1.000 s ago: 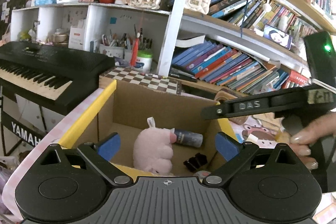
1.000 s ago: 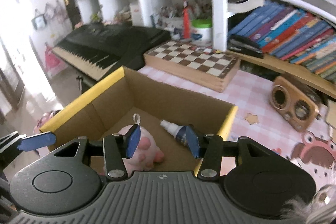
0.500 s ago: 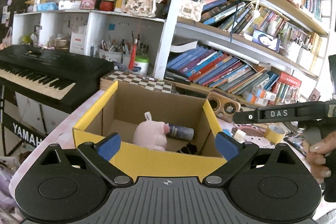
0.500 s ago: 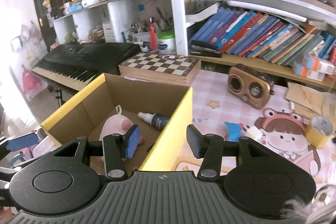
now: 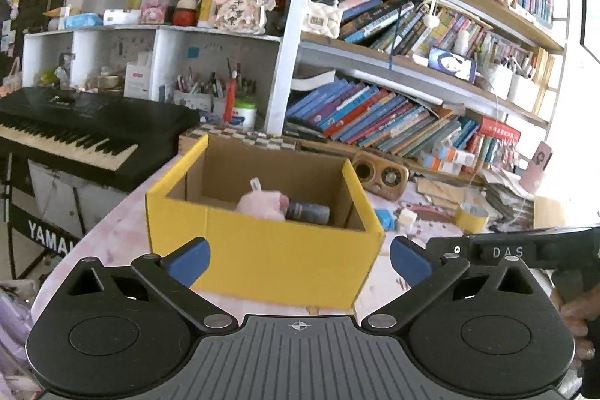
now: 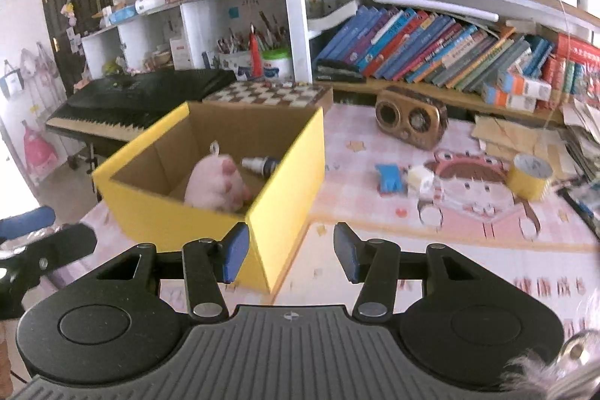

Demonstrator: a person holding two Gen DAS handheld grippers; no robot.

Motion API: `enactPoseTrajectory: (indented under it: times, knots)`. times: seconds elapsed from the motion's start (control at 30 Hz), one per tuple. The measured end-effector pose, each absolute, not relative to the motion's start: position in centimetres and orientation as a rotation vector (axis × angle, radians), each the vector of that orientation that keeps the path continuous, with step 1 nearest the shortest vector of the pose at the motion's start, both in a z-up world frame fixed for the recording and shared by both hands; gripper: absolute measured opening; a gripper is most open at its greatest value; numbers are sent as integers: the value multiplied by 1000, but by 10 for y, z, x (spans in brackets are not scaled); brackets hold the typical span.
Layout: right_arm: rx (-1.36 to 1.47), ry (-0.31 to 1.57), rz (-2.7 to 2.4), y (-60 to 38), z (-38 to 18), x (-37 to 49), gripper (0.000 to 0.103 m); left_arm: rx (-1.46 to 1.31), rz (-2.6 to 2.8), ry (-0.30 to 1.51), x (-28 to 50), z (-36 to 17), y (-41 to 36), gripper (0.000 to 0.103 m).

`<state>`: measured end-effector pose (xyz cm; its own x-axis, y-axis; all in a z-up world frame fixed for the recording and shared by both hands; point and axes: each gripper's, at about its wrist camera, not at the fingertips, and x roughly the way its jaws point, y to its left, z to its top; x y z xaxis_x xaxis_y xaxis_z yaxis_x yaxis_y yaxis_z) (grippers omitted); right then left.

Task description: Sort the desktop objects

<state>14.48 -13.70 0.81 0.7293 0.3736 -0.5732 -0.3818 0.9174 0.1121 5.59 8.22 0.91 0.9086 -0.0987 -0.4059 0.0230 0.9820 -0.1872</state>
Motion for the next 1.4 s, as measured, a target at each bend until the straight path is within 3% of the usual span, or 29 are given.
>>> enactPoseTrajectory:
  times: [0.57, 1.4]
  knots:
    - [-35, 632, 404, -135, -7, 70, 48, -139, -107, 419, 9, 6, 65, 103]
    - [-35, 678, 379, -143, -16, 39, 53, -149, -175, 476, 3, 0, 58, 103]
